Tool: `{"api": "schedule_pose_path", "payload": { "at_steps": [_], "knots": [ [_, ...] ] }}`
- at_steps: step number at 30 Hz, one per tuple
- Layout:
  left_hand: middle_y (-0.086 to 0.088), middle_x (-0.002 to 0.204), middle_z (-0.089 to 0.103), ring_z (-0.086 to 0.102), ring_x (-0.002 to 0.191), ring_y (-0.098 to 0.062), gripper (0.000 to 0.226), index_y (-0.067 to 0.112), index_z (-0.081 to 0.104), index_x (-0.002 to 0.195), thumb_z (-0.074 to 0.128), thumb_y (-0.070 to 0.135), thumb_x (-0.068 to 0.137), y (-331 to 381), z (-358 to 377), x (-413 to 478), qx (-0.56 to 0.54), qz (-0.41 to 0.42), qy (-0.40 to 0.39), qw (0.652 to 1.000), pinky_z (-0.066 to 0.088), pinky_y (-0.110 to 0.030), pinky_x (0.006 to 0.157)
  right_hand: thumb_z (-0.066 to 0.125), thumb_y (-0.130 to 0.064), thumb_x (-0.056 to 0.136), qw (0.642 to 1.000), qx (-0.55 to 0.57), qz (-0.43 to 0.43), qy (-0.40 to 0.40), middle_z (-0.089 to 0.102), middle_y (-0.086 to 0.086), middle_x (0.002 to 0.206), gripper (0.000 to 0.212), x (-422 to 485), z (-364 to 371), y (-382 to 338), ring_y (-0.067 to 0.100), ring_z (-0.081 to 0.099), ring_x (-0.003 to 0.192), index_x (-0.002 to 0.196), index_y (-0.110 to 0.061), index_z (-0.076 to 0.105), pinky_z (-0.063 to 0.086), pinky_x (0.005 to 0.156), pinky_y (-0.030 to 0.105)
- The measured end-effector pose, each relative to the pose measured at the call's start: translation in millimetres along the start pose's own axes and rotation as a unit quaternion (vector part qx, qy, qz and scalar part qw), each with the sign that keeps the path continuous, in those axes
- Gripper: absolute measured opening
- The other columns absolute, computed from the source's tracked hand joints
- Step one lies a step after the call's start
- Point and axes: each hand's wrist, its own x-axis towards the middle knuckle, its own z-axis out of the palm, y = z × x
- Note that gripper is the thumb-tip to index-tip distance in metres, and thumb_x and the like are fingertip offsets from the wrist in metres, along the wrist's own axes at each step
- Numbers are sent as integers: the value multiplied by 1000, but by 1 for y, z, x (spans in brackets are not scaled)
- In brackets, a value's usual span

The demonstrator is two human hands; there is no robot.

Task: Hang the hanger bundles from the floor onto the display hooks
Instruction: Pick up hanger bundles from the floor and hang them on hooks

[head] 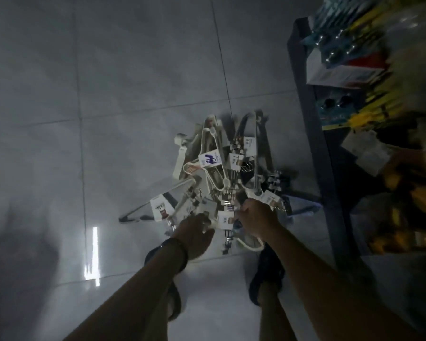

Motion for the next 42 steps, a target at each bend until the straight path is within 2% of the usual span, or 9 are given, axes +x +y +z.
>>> {"api": "schedule_pose_path", "payload": {
  "at_steps": [3,8,14,21,26,32,35,38,42],
  "knots": [
    [-4,143,60,60,128,-25,33,27,63,135,53,18,104,3,20,94,-17,-9,31,999,55,-40,103,56,-31,107,998,-40,-42,3,69,6,102,26,82,20,11,18,68,84,124,-12,60,60,73,35],
    [0,160,42,38,148,-31,54,30,48,152,56,17,100,-9,55,200,44,-8,55,997,43,-51,118,68,-20,94,958,-236,-164,12,43,16,142,55,186,47,9,31,54,121,145,-29,47,56,92,44],
    [-8,164,37,43,147,-30,72,29,32,159,59,5,98,-40,81,234,-152,-74,117,979,43,-50,120,61,-70,87,913,-362,-188,-19,30,20,160,82,244,87,22,46,31,146,155,-30,37,32,119,60],
    [-4,157,45,47,143,-26,54,23,43,154,57,17,102,-67,79,232,-105,-86,74,988,45,-40,115,64,-71,87,946,-250,-189,85,53,9,134,48,225,101,33,28,50,122,106,-28,70,50,97,43],
    [-15,143,62,59,131,-32,46,11,61,140,36,39,114,-51,61,230,-144,-92,65,983,49,-46,110,67,-54,88,967,-35,-210,140,50,-1,94,35,193,71,36,13,51,77,75,-29,47,47,60,20],
    [-8,128,76,73,117,-31,83,24,69,131,30,87,93,-7,35,222,-646,-54,-30,761,59,-51,95,57,-44,104,937,141,-250,200,59,-4,85,32,143,79,23,5,59,71,85,-19,63,51,61,19],
    [-8,130,75,76,110,-32,54,24,65,134,54,63,100,5,27,221,-627,-5,4,779,61,-50,87,42,-57,108,951,-4,-271,147,61,-4,113,42,130,95,27,-6,47,104,116,-26,69,44,91,16],
    [-14,121,77,78,98,-37,27,18,66,123,70,24,97,-14,26,224,-624,-39,82,777,65,-54,85,47,-55,106,951,119,-279,52,48,-19,136,50,123,105,33,-11,51,115,149,-31,47,46,89,10],
    [-9,108,81,81,83,-29,22,20,66,121,70,23,99,-61,29,219,-598,-88,122,787,67,-46,71,57,-29,108,955,66,-234,169,58,-4,109,18,157,106,38,12,61,93,117,-15,64,57,78,36]
  ]
}}
